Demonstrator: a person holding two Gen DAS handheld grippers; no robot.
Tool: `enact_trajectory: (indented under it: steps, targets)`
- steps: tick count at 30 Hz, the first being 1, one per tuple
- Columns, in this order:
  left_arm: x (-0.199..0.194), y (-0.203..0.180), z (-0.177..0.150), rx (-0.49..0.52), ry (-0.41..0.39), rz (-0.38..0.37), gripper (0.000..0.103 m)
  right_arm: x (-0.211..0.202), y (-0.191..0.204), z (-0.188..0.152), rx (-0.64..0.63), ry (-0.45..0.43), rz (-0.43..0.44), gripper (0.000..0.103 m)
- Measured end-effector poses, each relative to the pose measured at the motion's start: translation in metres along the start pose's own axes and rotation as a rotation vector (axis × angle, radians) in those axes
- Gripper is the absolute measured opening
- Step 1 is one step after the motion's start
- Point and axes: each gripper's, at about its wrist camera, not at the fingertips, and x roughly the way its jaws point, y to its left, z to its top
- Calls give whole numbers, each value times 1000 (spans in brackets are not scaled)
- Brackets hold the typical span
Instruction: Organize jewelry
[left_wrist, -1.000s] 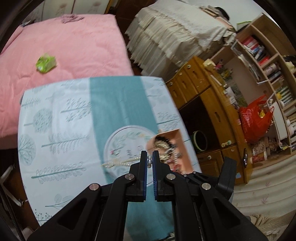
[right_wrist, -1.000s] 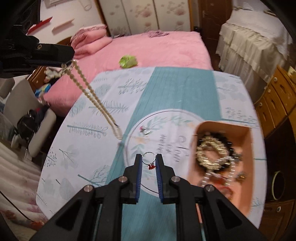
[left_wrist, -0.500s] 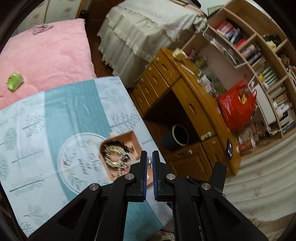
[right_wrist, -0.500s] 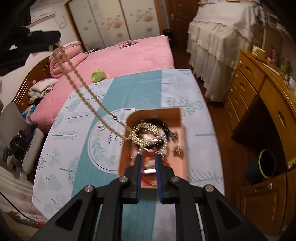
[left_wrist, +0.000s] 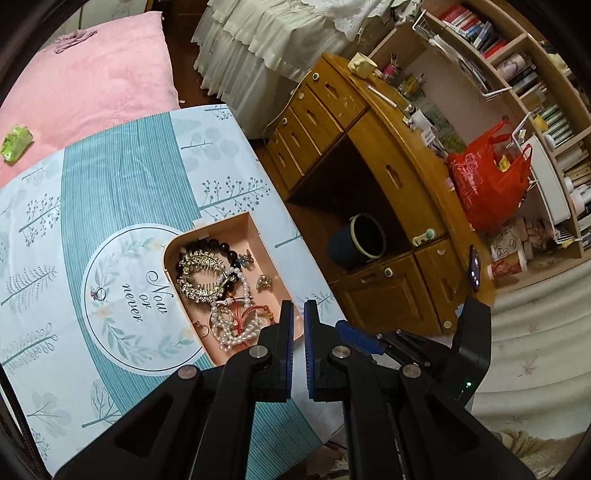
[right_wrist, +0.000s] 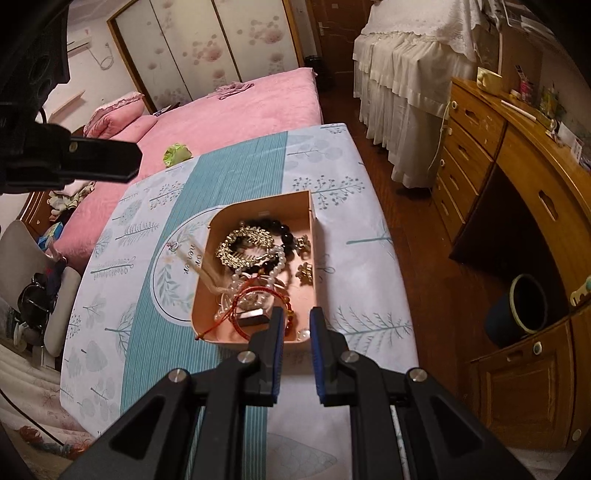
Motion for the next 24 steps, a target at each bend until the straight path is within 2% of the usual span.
enact_trajectory:
  steps: [9,11,13,16,24]
  targets:
    - [9,10,-9,-12,-5,86,5,0,5,-4,-19,8,18,13]
    - [9,15,-15,-10,-20,130,12,-1,8,-3,-28,6,24,13]
    - [8,21,-22,-2,-32,186,29,0,12,-1,-38,7,32,13]
    - [6,30,-33,-11,-42,229,48,3,18,0,-49,20,44,14]
    - [-7,68,-67,-84,-61,336,62,10,48,13,-98,65,89,14]
